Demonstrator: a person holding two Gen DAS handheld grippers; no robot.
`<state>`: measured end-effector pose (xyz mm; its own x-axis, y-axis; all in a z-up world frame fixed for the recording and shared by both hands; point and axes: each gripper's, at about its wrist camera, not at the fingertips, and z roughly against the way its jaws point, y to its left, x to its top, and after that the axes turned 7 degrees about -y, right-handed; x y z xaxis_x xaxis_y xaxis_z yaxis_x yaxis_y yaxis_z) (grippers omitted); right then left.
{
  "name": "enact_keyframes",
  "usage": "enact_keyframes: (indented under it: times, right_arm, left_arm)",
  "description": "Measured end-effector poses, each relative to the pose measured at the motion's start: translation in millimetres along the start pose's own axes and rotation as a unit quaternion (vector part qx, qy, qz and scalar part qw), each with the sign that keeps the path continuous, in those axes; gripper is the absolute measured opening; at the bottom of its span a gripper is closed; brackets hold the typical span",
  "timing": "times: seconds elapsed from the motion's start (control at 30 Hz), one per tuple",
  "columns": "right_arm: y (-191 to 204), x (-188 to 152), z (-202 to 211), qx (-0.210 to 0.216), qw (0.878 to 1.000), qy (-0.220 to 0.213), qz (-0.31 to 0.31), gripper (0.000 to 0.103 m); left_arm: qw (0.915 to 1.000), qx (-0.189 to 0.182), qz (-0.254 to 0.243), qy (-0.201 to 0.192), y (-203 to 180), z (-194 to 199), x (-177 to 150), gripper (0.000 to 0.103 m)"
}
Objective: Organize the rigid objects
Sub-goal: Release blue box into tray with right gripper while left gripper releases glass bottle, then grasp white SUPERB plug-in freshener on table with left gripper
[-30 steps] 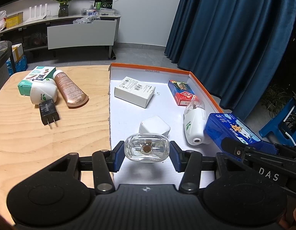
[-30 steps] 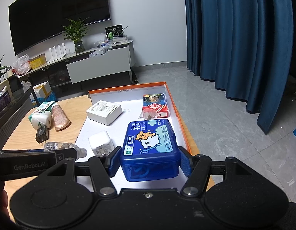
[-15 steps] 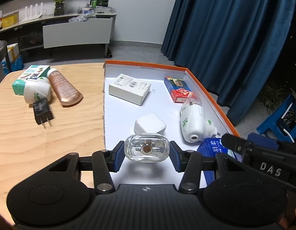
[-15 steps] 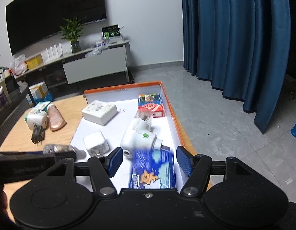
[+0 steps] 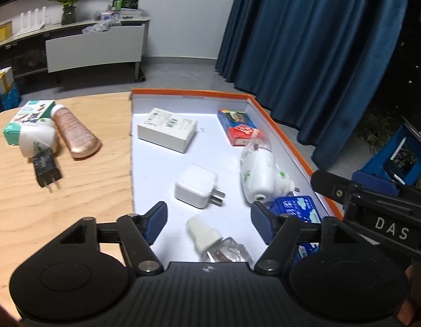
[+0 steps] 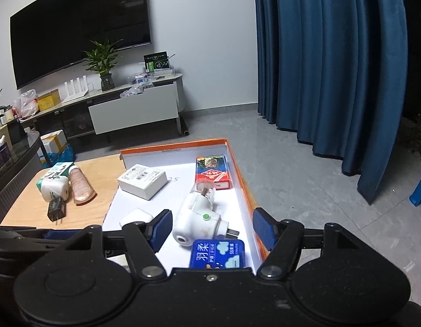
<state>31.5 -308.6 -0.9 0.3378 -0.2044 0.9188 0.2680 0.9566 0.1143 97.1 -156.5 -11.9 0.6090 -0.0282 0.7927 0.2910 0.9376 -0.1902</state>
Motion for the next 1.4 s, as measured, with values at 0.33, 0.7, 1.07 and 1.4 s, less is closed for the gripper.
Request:
enact_keyframes:
  times: [0.33,0.7,1.07,1.4]
  right_arm:
    - [31.7,14.9,-3.2,0.038,0.999,0.0,0.027,0.081]
    - [87.8,17.1,-14.4,0.108,0.992,0.018,0.061,0.088]
    - [116.7,13.8,-28.8,0.136,0.987,0.031,0.083,0.088]
    - [123.3,10.7,-41.4,0.144,0.985,0.043,0.087,0.089]
  left_arm:
    - [0.9974,0.066,0.03,0.001,38.9,15.0,11.2,0.086]
    - [0.9873,0.13,0.091,-0.001,103.9,36.3,4.7,0.093]
    - [0.9781,0.162,0.13,-0.012,141.5,41.6,7.3,0.094]
    - [0.9742,0.175,0.142,-0.013,162.1,33.1,9.7,0.096]
